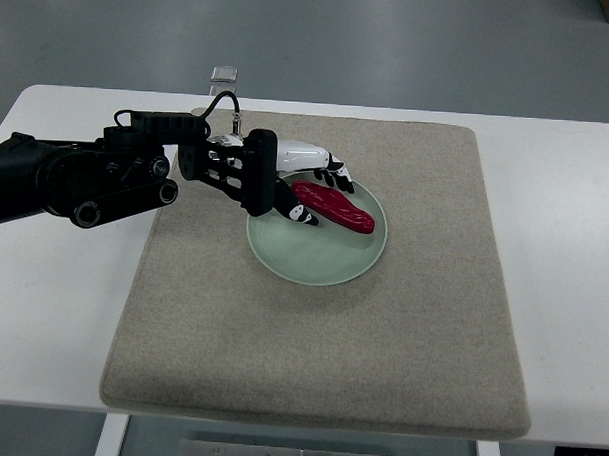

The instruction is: Place red pepper on plate with left hand

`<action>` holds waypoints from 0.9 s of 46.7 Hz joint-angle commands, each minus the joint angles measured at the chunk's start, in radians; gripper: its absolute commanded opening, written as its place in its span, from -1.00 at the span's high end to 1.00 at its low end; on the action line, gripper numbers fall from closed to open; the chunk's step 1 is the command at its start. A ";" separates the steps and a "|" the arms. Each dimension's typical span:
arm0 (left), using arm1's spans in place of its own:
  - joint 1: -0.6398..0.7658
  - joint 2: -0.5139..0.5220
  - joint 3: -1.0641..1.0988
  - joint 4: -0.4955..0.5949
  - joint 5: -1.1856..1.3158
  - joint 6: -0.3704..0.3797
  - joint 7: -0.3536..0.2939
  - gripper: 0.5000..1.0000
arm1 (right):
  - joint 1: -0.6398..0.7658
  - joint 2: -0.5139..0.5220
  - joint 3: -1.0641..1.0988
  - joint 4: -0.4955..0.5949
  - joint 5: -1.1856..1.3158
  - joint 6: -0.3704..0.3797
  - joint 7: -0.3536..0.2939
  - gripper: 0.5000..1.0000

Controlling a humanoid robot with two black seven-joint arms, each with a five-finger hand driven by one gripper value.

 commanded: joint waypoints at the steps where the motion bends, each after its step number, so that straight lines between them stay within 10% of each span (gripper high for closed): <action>1: 0.000 0.001 0.000 0.030 -0.012 0.004 0.001 -0.09 | 0.000 0.000 0.000 0.000 0.000 0.000 0.000 -0.71; 42: 0.046 -0.004 -0.034 0.410 -0.098 0.163 0.001 -0.85 | 0.000 0.000 0.000 0.000 0.000 0.000 0.000 -0.71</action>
